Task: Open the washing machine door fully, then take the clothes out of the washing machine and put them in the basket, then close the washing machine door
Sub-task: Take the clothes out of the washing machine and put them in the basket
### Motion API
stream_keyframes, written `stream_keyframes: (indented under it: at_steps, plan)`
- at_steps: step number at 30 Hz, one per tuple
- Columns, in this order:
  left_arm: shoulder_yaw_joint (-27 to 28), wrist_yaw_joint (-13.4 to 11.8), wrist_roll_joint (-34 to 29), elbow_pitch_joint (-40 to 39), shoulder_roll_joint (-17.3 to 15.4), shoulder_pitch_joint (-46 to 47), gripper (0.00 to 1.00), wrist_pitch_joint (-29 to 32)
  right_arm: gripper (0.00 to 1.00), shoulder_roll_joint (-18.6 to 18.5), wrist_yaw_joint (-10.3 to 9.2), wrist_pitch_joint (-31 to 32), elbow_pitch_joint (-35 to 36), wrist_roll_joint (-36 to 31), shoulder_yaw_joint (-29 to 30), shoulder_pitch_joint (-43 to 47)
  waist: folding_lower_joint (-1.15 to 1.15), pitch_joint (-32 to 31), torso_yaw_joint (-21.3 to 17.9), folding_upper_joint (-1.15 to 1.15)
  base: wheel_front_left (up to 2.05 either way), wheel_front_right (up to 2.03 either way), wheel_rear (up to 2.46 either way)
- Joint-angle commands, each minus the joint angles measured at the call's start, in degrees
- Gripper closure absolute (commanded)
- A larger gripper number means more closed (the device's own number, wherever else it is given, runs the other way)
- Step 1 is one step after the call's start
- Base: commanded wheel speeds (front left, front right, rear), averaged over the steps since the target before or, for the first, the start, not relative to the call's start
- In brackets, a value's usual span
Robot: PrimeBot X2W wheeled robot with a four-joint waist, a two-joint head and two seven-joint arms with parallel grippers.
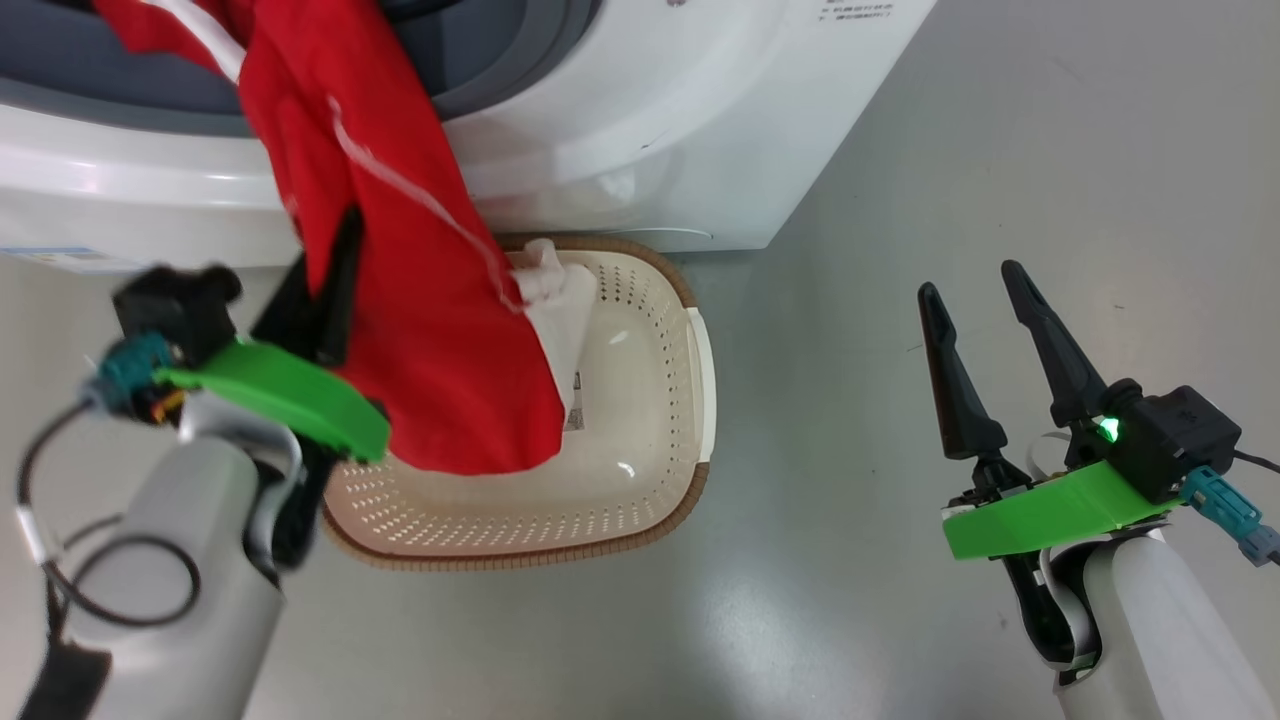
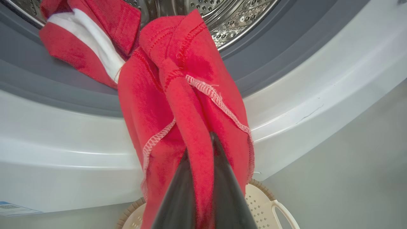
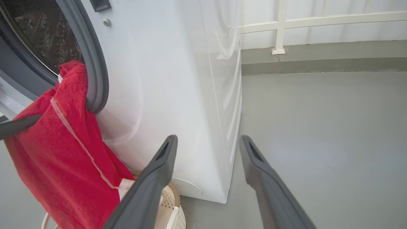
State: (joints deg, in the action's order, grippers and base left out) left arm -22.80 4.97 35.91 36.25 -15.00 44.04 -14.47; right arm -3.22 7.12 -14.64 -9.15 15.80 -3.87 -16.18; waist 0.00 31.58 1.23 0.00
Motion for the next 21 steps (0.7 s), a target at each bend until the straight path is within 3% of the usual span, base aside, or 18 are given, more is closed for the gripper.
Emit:
stream_keyframes:
  at_steps: [1,9,21]
  plan:
    - [2.2,-0.9,-0.9,-2.9,-1.8,-2.6,1.00,-0.5,0.00,0.3,0.36,-0.4,1.4,-0.8,-1.2,1.6,0.00,0.1,0.1,0.00,0.00,0.00,0.00]
    - [3.1,-0.9,-0.4,-5.3,0.2,-10.1,1.00,-0.5,0.00,0.3,0.36,-0.4,1.5,-0.7,-1.3,1.1,0.00,1.1,-0.2,0.00,0.00,0.00,0.00]
    - [1.5,1.4,-0.7,8.1,3.9,-8.0,1.00,-0.5,0.00,0.3,0.36,-0.4,1.9,-0.5,-1.7,-0.8,0.00,4.6,-1.8,0.00,0.00,0.00,0.00]
